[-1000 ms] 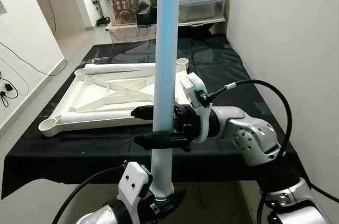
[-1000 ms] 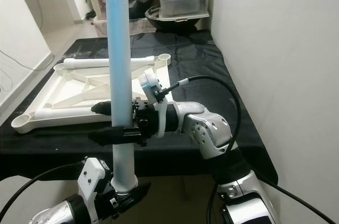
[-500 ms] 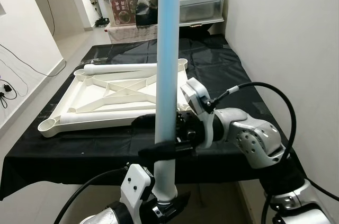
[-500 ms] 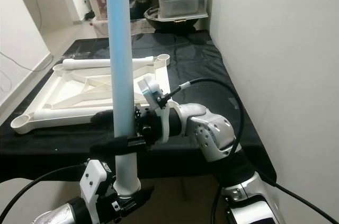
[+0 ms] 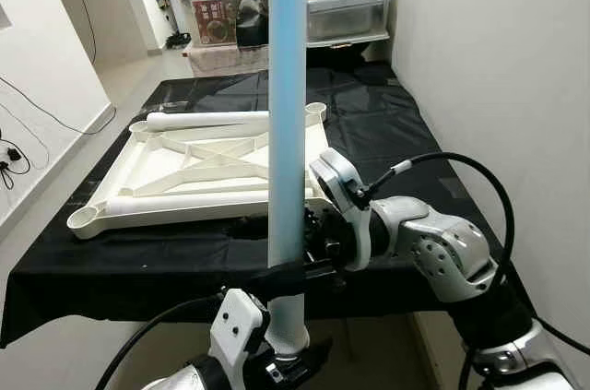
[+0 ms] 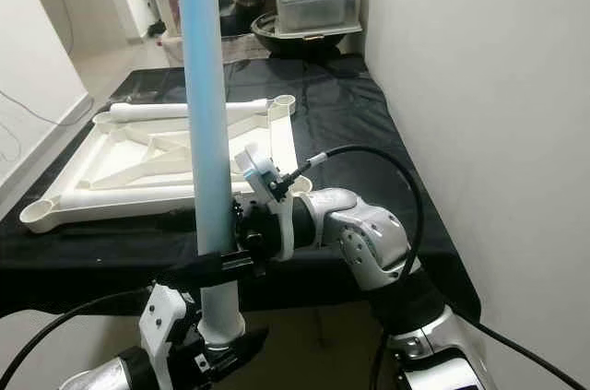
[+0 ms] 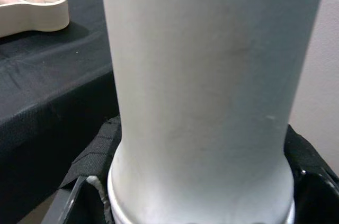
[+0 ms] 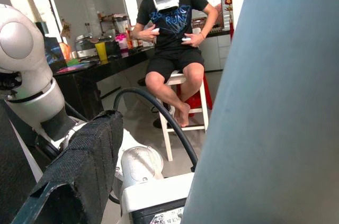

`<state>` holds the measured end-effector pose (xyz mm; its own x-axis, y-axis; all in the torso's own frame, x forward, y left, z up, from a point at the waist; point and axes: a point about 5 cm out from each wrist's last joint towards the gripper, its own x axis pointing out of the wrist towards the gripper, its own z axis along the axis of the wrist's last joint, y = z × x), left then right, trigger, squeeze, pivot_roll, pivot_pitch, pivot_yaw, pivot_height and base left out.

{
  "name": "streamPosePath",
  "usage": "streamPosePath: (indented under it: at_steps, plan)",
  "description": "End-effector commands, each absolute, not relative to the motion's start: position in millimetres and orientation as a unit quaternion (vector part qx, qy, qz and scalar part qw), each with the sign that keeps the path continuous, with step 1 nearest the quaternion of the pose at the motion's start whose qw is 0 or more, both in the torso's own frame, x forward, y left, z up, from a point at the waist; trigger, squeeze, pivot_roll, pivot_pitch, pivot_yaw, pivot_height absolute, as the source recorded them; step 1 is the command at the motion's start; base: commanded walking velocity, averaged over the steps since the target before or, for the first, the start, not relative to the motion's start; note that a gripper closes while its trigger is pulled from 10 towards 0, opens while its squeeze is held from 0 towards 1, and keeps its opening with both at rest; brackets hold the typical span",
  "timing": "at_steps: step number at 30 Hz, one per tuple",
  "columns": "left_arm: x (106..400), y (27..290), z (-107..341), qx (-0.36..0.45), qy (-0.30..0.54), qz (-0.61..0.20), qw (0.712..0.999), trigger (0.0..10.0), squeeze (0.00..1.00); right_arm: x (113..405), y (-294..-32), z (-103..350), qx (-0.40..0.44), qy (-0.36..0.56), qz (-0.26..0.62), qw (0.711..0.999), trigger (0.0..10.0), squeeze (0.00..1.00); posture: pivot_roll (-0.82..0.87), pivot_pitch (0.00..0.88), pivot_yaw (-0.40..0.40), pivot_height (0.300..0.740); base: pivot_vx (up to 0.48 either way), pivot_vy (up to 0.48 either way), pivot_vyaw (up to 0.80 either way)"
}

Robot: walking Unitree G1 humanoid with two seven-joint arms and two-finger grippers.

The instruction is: Building children table

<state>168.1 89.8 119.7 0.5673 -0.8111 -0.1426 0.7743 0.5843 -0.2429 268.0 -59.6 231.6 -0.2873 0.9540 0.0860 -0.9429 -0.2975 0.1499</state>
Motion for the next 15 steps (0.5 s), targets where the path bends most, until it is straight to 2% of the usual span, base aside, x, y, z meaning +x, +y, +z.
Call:
streamPosePath:
  at_steps: [1, 15]
  plan:
    - [165.7, 90.3, 121.7, -0.07, 0.118, -0.457, 0.879, 10.0, 0.0, 262.4, -54.0, 231.5, 0.072, 0.04, 0.812, 0.578, 0.0, 0.0, 0.0, 0.0, 0.08, 0.74, 0.0, 0.0, 0.0]
    - [166.2, 91.8, 121.2, -0.07, 0.12, -0.458, 0.878, 10.0, 0.0, 261.0, -53.6, 231.4, 0.074, 0.046, 0.812, 0.578, 0.0, 0.0, 0.0, 0.0, 0.079, 0.74, 0.0, 0.0, 0.0]
